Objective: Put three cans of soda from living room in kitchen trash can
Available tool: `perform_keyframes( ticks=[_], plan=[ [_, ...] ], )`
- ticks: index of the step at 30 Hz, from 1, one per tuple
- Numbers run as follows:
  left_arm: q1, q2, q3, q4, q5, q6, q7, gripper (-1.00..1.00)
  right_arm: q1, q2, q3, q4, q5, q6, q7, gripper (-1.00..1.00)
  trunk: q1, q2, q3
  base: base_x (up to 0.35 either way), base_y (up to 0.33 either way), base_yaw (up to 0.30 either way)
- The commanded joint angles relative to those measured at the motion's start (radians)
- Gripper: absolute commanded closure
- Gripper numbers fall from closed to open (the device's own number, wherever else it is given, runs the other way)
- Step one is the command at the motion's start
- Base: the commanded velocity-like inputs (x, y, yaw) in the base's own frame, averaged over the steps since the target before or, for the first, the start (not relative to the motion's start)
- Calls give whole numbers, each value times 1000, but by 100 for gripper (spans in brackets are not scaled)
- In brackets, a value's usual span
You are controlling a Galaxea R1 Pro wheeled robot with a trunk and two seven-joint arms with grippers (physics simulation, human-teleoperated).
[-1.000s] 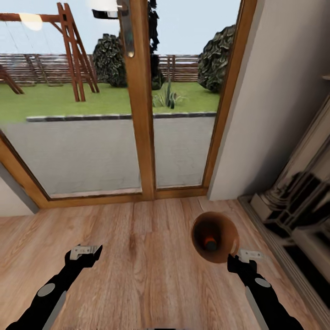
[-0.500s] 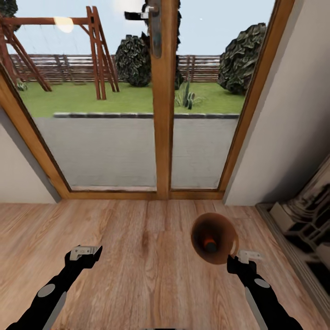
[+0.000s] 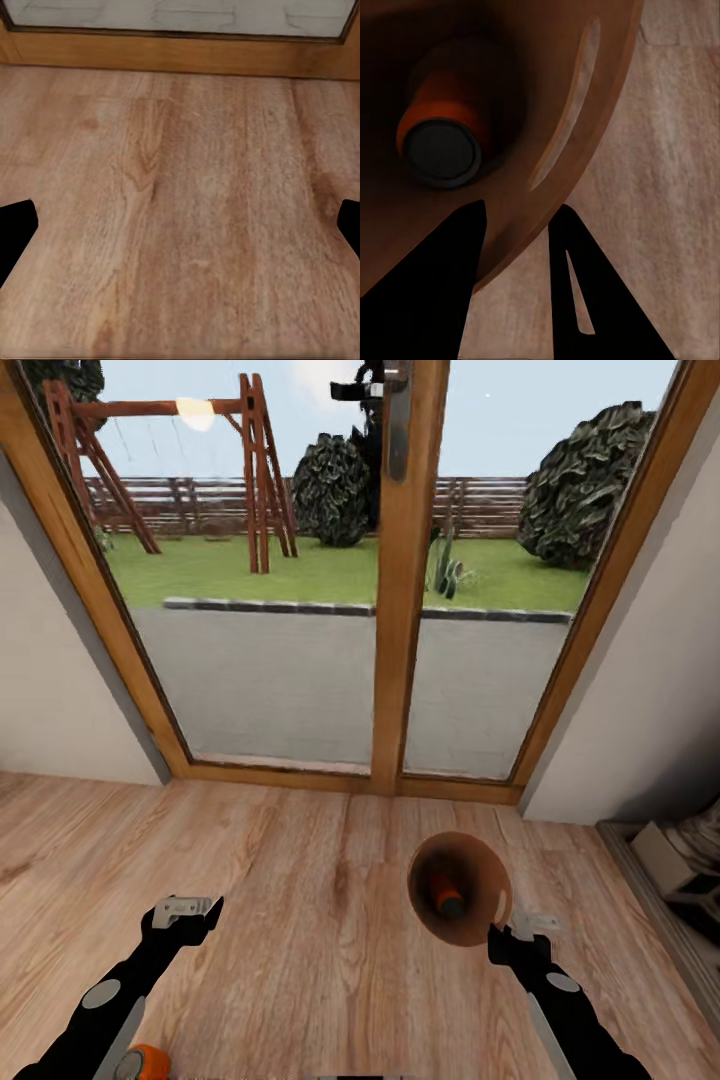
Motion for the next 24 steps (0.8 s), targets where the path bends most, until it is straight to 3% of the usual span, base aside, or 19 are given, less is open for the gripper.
perform_keyframes(
  ticks=[1, 6, 17, 24],
  plan=[
    [0, 0, 0, 0, 0, 0, 0, -100, -1, 0, 6, -2, 4, 0, 2, 100, 0, 0, -1, 0, 0, 162],
    [0, -1, -1, 0, 0, 0, 0, -100, -1, 0, 28, 0, 4, 0, 2, 100, 0, 0, -7, 0, 0, 154],
    [0, -2, -1, 0, 0, 0, 0, -100, -1, 0, 34, 40, 6, -1, 2, 100, 0, 0, -21, 0, 0, 150],
    [-2, -1, 4, 60, 1, 9, 29, -100, -1, 0, 34, 46, 7, -1, 2, 100, 0, 0, -30, 0, 0, 149]
  ],
)
